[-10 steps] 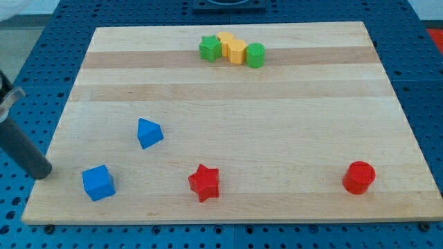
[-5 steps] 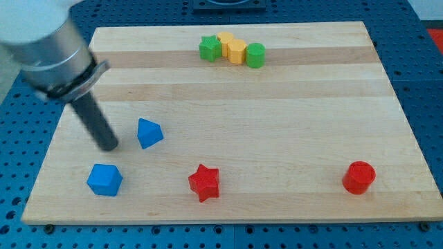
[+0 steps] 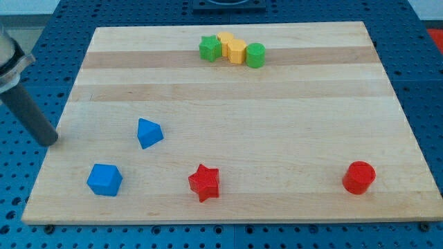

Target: Move the blue blocks diagonally top left to the red star

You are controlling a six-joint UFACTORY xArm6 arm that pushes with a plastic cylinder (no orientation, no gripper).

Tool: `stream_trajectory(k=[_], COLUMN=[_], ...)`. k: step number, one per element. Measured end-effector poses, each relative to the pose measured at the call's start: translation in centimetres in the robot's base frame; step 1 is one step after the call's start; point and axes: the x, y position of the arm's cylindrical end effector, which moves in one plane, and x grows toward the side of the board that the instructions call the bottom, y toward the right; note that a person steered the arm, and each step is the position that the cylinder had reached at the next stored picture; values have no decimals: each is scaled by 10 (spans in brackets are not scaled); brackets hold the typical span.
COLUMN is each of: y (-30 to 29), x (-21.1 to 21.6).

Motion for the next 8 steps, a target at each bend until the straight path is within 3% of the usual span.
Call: stream_trajectory(k=[1, 3, 4, 6, 8], y=[59, 70, 73, 123, 129], x=[83, 105, 89, -16, -38])
